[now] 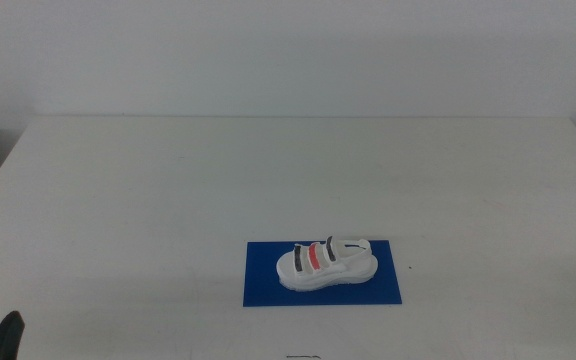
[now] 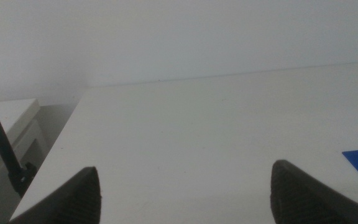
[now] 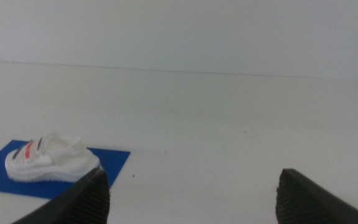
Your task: Use one arm to grab the shoe from the table and place it on the mat.
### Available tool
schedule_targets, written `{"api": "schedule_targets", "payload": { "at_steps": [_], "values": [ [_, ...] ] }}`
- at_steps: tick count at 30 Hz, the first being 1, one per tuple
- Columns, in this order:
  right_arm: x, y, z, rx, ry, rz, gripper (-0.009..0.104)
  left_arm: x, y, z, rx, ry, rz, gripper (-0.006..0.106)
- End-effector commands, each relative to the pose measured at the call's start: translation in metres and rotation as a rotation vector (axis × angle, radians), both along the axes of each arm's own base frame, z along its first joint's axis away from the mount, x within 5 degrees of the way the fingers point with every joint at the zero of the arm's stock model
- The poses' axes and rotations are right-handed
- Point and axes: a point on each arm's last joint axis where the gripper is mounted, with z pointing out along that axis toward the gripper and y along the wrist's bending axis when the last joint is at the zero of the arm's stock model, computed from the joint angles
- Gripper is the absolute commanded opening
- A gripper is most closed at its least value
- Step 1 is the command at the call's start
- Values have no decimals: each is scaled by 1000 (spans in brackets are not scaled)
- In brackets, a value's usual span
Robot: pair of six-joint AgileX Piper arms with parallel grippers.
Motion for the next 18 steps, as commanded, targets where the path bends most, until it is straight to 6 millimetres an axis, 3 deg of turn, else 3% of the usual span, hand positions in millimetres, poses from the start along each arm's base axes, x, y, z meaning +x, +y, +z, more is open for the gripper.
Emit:
{"api": "schedule_targets", "payload": {
  "at_steps": [1,9,18],
  "values": [
    [-2,-1,7,-3,-107,-9,94,-1,0,10,-27,-105,-2,94],
    [-9,-3,-13,0,-140,-10,94,-1,0,10,-27,-105,-2,94],
    [-12,-4,-15,-1,-148,-10,94,-1,0,10,-27,-105,-2,94]
  ]
}}
